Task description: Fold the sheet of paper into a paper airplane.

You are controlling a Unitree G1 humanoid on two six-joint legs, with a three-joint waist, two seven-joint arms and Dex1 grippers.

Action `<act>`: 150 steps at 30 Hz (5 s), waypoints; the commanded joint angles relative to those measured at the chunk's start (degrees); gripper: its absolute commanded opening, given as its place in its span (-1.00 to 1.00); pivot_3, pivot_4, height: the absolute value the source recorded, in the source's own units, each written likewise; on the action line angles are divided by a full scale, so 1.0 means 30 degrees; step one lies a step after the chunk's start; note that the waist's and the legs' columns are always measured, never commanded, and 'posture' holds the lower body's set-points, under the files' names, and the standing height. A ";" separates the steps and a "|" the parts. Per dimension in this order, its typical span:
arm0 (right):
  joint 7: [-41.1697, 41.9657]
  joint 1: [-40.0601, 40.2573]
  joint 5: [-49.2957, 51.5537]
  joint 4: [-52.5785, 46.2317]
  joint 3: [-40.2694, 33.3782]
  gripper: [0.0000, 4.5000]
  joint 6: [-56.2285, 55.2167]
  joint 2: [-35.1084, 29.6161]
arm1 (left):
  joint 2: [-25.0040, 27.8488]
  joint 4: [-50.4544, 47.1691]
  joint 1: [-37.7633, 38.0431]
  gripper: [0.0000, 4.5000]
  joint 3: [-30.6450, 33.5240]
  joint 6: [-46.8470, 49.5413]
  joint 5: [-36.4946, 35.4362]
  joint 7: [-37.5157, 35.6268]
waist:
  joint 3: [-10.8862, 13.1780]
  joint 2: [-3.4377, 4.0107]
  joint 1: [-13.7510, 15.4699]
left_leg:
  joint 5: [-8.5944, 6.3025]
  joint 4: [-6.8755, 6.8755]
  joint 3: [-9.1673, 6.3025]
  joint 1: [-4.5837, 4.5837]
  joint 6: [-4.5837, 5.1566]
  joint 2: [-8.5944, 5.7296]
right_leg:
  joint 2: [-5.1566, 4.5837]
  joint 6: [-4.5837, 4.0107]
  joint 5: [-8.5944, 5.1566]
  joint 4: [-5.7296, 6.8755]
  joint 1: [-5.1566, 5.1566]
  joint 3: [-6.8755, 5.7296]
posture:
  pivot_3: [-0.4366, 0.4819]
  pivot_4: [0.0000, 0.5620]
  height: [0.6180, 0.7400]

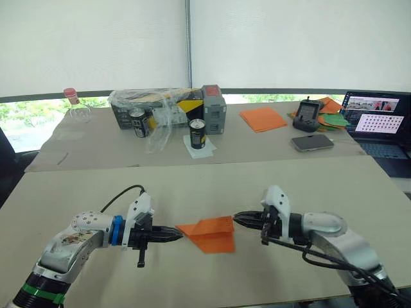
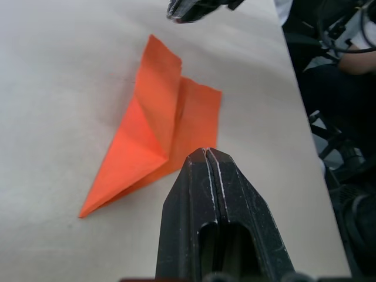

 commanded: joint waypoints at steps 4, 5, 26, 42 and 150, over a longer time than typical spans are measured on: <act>0.0417 -0.1308 0.2195 0.0618 -0.1122 0.14 0.3053 -0.0447 | 0.0203 -0.1016 0.0883 -1.00 0.0852 -0.0457 0.0404 0.1090 | 0.0005 0.0000 -0.0031 | 0.0000 -0.0004 0.0001 -0.0006 0.0000 0.0004 | -0.0007 -0.0001 0.0001 0.0001 -0.0008 0.0007 | -0.05 -0.47 1.00; 0.0651 -0.1600 0.2783 0.0923 -0.1118 0.14 0.3880 -0.0398 | 0.0196 -0.1142 0.1032 -1.00 0.0978 -0.0436 0.0394 0.1258 | 0.0005 0.0000 -0.0023 | 0.0000 -0.0002 0.0002 -0.0014 -0.0001 0.0004 | -0.0009 -0.0003 0.0002 -0.0003 -0.0012 0.0008 | -0.05 -0.47 1.00; 0.3981 -0.4200 0.2484 0.4973 0.2457 -0.69 0.3384 0.1242 | -0.0225 -0.2306 0.2612 -1.00 0.3697 -0.0837 -0.0595 0.2339 | 0.0007 0.0005 -0.0017 | -0.0005 0.0000 0.0001 -0.0029 0.0004 0.0000 | -0.0030 -0.0009 0.0007 -0.0025 -0.0018 -0.0001 | -0.05 -0.47 1.00; 0.5064 -0.7173 -0.2161 0.4453 0.1849 -0.98 -0.7728 0.0362 | -0.0146 -0.1188 0.1533 -1.00 0.3214 -0.0671 -0.0565 0.1476 | 0.0015 0.0018 -0.0039 | -0.0004 0.0005 0.0006 -0.0021 0.0000 -0.0017 | 0.0033 -0.0006 0.0007 -0.0011 -0.0025 -0.0033 | -0.05 -0.47 1.00; -0.1546 -0.0187 -0.6652 0.1298 0.4426 -0.99 -0.5984 0.2569 | -0.3330 0.4720 -0.2016 -1.00 -0.5295 -0.4691 0.6262 0.0771 | 0.0003 0.0004 -0.0007 | 0.0006 0.0076 0.0036 0.0046 -0.0008 -0.0032 | 0.0091 -0.0005 0.0009 0.0067 0.0031 0.0014 | -0.05 -0.47 1.00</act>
